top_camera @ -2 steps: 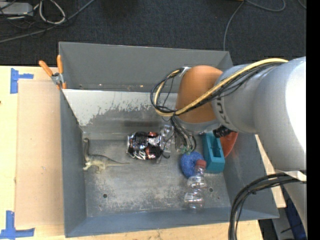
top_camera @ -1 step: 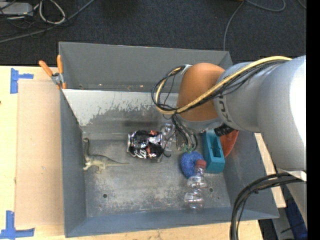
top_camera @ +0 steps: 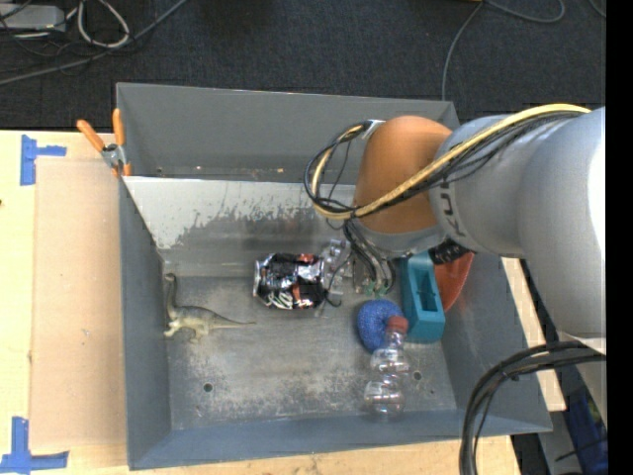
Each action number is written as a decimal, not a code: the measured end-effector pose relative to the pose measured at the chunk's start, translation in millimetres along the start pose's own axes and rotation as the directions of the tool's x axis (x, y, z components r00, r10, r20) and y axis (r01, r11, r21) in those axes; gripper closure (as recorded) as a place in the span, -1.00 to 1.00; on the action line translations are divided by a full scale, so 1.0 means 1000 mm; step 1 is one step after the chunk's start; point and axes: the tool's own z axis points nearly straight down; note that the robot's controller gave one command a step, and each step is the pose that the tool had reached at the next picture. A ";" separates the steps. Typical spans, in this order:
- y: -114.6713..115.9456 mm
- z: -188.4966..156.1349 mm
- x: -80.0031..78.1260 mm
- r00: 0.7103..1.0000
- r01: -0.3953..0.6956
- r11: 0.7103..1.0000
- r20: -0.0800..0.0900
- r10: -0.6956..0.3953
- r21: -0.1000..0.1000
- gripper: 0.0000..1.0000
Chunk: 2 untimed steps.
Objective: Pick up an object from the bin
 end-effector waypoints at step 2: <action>0.000 -0.027 0.000 1.000 0.000 1.000 -0.002 0.000 0.000 1.00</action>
Offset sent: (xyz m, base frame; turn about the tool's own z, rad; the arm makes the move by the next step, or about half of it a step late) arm 0.0007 0.0001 0.0400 0.0000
